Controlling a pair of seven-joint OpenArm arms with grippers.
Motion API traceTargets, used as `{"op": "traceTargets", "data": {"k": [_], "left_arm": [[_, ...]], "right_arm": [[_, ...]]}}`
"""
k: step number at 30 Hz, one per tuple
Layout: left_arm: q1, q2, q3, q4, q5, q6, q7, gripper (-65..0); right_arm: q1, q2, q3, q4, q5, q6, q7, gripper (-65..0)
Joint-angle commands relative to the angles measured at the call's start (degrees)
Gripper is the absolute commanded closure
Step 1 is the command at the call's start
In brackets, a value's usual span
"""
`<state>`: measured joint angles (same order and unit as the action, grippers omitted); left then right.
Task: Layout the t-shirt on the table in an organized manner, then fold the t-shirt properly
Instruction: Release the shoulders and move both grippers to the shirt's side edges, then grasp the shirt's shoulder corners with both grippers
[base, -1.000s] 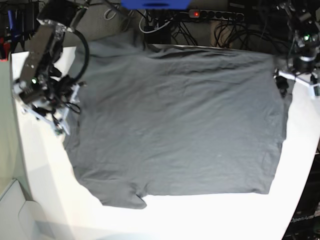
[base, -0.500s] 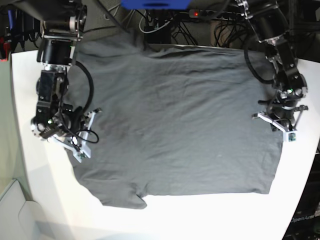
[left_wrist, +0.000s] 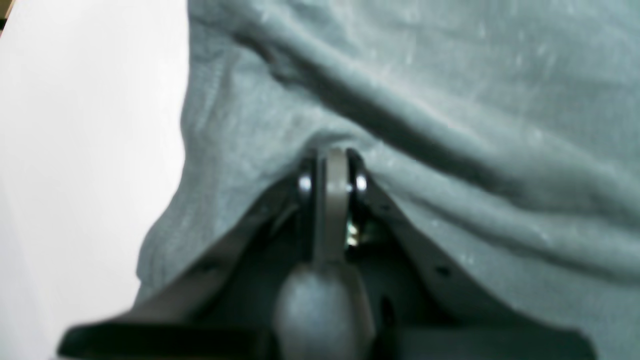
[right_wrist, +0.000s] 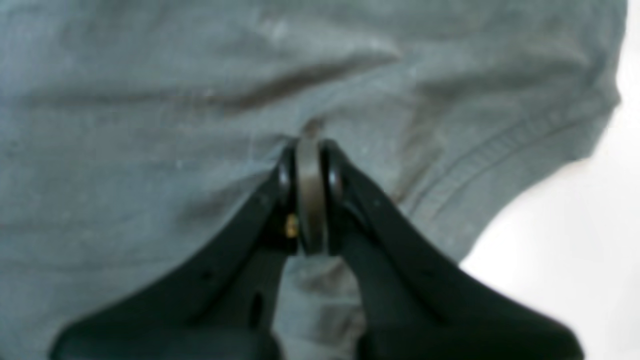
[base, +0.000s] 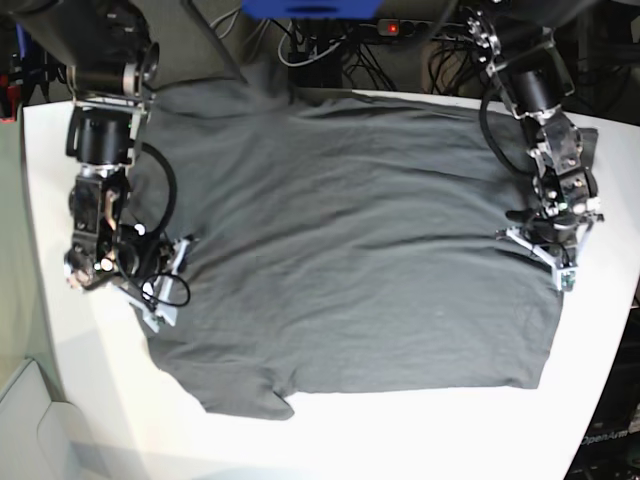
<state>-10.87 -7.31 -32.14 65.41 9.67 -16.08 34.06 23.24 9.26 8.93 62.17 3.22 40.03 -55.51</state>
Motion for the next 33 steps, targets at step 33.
{"op": "traceTargets", "data": {"k": [33], "left_arm": [[3.4,4.4,-2.1,29.3,-0.8,-1.0,14.3,-3.7]], "right_arm": [[-6.2,2.7,3.0,30.9,0.4,0.0,-14.4,-0.4]]}}
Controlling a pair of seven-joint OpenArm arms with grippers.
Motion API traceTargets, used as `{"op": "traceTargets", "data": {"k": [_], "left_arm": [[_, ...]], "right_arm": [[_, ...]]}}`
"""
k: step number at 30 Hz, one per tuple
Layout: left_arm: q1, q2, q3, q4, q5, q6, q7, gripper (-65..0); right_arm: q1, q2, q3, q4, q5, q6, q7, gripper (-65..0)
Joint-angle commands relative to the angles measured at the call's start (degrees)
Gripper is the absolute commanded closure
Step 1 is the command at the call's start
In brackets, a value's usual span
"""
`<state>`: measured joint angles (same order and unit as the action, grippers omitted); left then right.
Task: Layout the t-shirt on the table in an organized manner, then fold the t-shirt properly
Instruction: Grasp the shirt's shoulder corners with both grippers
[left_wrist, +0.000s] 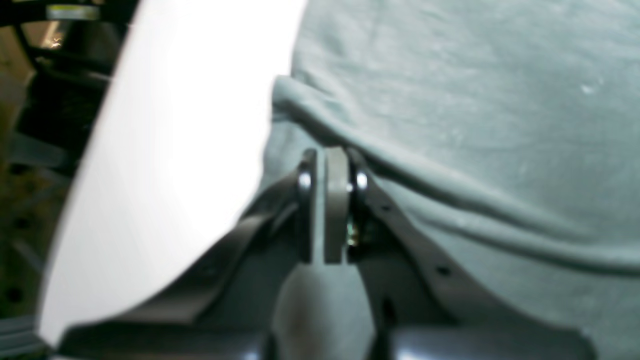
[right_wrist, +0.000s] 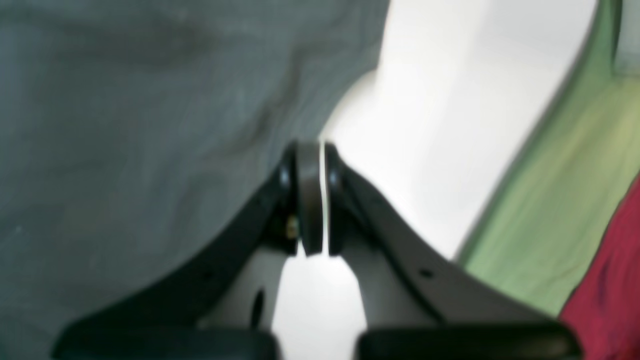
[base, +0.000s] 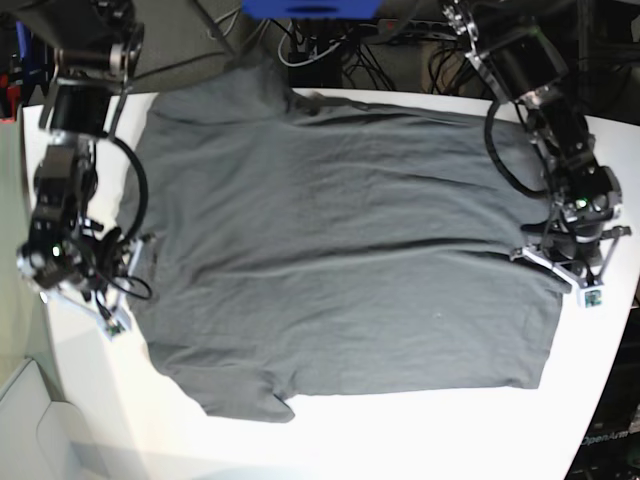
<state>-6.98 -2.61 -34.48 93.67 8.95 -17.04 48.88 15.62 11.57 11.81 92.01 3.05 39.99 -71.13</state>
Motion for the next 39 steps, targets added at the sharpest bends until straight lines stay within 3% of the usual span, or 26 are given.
{"op": "traceTargets", "data": {"k": [1,3,8,10,11,13,17,22,33,35,39], "left_arm": [[0.9,-0.5,0.1,2.6,-0.3,-0.1,0.2,-4.6],[5.1,-1.6,0.1,5.0,-0.8,-0.1,0.0,-12.4],[12.8,-2.2,-3.8,7.5,-4.6,-0.1,-1.1,-48.0],[15.9,-2.2,-7.7,7.5,-8.4,-0.1,-4.3,-59.8],[17.0,-2.4,-9.4,6.9,-10.8,-0.1,-6.5,-62.5],[19.2,-4.0,-11.4,5.3,-15.5,-0.2,-9.4,-62.6],[21.1,-7.5,-12.0,-1.1,-22.5,-3.8,-11.0,-62.6],[21.1,-8.2,-11.8,-6.0,-23.1,-5.0,-11.7,-62.6],[21.3,-8.1,-11.7,-13.6,-23.1,-5.0,-14.4,-62.3],[21.2,-8.2,-11.7,-15.2,-23.1,-5.0,-14.5,-58.8],[21.1,-8.2,-11.7,-17.0,-23.1,-5.0,-14.5,-42.2]], "right_arm": [[-0.4,-0.5,1.7,3.3,0.6,0.0,0.0,-1.7],[-4.3,-2.4,5.3,8.7,0.3,0.0,-2.1,-7.3],[-13.1,-4.1,7.8,17.6,0.6,0.0,-3.7,-27.2],[-16.9,-4.5,8.0,20.0,0.7,0.0,-3.1,-33.5],[-18.3,-4.7,8.5,20.8,0.7,0.0,-3.1,-35.2],[-20.6,-4.7,9.2,21.4,0.7,0.0,-3.1,-35.4],[-22.3,-5.4,10.9,21.3,0.6,0.0,-3.1,-35.3],[-23.3,-5.8,14.5,21.4,0.6,0.0,-3.1,-35.3],[-24.5,-5.7,14.8,21.6,0.6,0.0,-3.2,-35.3],[-24.5,-5.8,14.8,21.6,0.6,0.0,-3.2,-35.3],[-25.7,-5.8,14.8,21.7,0.7,0.0,-3.2,-35.3]]}}
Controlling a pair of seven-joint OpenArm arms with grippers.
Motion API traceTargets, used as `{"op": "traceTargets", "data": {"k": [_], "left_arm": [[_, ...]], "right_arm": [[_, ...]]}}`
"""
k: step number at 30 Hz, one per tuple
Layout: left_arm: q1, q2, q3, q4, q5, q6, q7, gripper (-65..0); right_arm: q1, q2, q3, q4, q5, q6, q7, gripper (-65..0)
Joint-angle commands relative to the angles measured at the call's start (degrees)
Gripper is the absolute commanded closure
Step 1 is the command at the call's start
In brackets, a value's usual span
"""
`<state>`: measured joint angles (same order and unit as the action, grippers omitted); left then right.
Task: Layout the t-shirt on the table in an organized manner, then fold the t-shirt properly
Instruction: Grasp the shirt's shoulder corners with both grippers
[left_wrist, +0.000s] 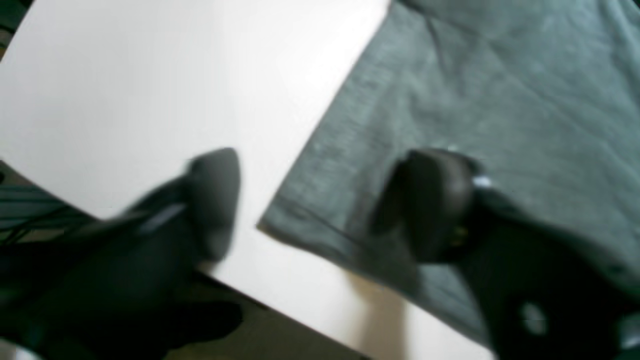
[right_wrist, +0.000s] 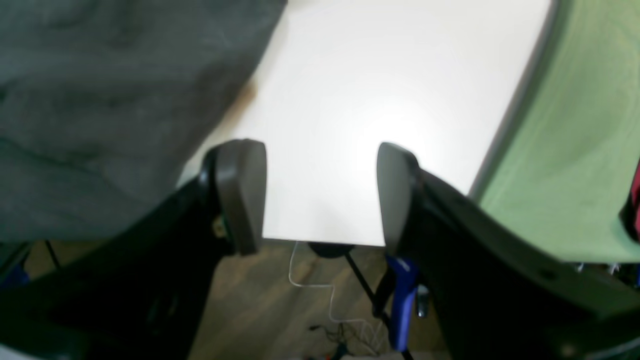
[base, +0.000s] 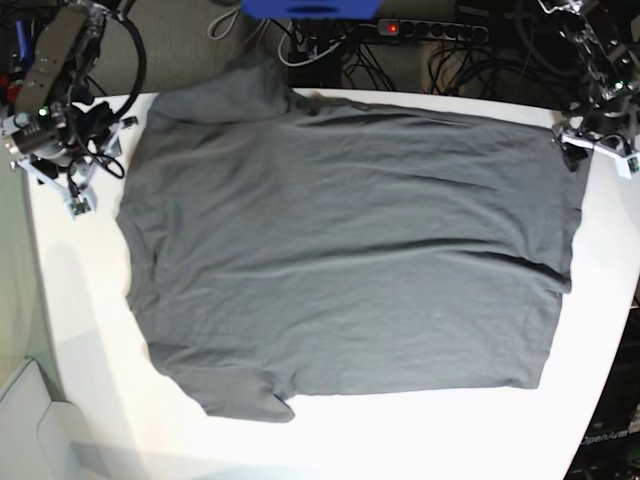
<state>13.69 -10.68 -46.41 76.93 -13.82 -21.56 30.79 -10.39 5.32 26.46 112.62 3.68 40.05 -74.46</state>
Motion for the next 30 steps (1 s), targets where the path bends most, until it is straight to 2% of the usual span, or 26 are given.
{"op": "traceTargets", "data": {"k": [1,6,8,10,16,18,30], "left_arm": [[0.4,0.1,0.2,-0.2,-0.3,-0.5,3.6,-37.2],[0.6,-0.1,2.8,0.4,-0.3,-0.5,3.7,-15.2],[0.8,-0.2,4.2,0.5,-0.3,-0.5,3.7,-8.4],[0.9,-0.2,4.5,0.5,-0.3,-0.5,3.7,-4.5],[0.7,-0.1,4.5,0.3,-0.3,-0.5,3.7,-4.0],[0.7,-0.2,4.5,0.4,-0.2,-0.5,3.7,-4.0],[0.5,-0.2,4.5,0.4,-0.2,-0.5,3.7,-4.0]], "right_arm": [[0.1,0.3,0.1,1.1,0.1,-0.1,0.1,-35.3],[-1.3,-1.3,-0.1,1.5,0.1,-0.1,0.1,-35.7],[-2.0,-1.7,-0.3,2.2,1.1,-0.1,0.1,-35.7],[-3.5,-2.2,-0.4,2.5,5.0,-0.1,0.0,-35.7],[-6.4,-2.0,-0.3,2.6,19.5,-0.1,-0.4,-35.9],[-7.1,-2.2,-0.3,2.6,22.6,-0.1,-0.5,-35.9],[-7.4,-1.9,0.1,2.0,23.4,-0.1,0.0,-35.9]]}}
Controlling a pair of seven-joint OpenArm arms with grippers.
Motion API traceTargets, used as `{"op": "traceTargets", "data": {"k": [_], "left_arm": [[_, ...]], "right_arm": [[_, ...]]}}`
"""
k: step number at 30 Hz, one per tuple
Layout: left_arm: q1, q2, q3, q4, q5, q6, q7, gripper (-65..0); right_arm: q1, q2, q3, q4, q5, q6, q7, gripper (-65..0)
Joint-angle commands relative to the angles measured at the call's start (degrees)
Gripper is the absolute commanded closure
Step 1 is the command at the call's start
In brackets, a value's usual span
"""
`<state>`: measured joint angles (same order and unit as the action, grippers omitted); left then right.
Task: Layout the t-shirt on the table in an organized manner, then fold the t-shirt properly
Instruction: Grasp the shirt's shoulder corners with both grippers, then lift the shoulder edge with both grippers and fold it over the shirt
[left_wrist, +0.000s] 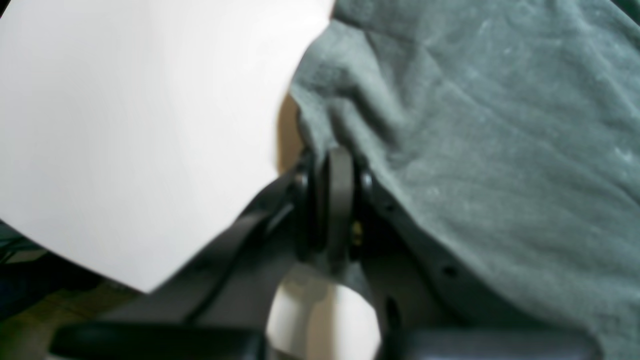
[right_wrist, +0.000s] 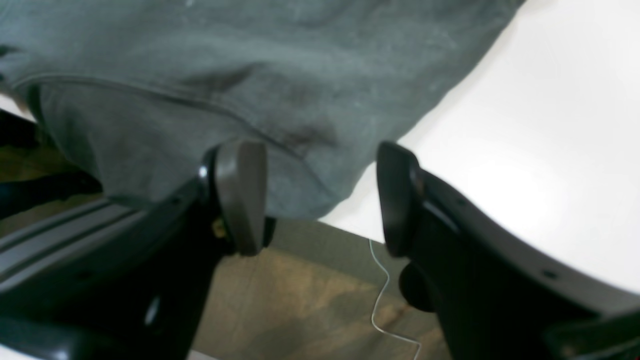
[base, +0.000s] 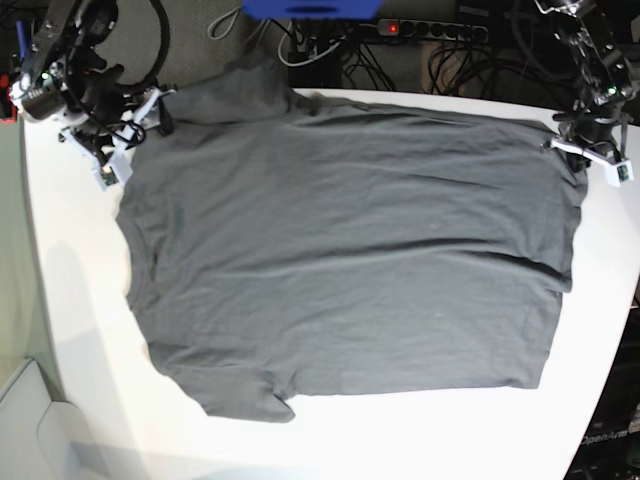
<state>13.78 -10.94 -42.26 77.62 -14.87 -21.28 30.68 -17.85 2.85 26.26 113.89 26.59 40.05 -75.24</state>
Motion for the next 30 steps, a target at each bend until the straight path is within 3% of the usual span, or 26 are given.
{"op": "traceTargets", "data": {"k": [1,9,30], "left_arm": [[0.4,0.1,0.4,-0.2,0.9,-0.7,3.8,-4.0],[0.4,0.1,0.4,-0.2,0.9,-0.7,3.8,-4.0],[0.4,0.0,0.2,-0.2,0.9,-0.7,3.8,-4.0]], "right_arm": [[0.0,0.8,0.3,0.7,-0.2,-0.1,0.8,-35.9],[-1.0,1.0,0.3,-2.8,-6.8,-0.1,2.9,-35.9],[-4.5,-1.1,-0.1,-3.2,-6.6,-0.1,4.5,-35.9]]}}
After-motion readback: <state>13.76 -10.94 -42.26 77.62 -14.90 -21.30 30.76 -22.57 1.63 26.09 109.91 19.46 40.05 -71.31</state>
